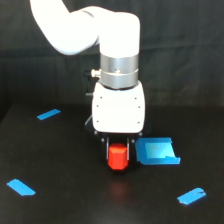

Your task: Pick up the red object from the table

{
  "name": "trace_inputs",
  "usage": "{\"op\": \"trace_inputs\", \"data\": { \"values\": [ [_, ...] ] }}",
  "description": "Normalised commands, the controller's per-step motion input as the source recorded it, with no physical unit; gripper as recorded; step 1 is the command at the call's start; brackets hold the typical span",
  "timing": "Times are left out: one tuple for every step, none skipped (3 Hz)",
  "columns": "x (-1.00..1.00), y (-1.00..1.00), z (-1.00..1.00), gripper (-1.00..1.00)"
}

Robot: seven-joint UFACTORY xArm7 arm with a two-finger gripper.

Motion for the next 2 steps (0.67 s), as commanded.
{"op": "trace_inputs", "data": {
  "values": [
    [-0.03, 0.06, 0.99, -1.00],
    [-0.01, 0.07, 0.96, -1.00]
  ]
}}
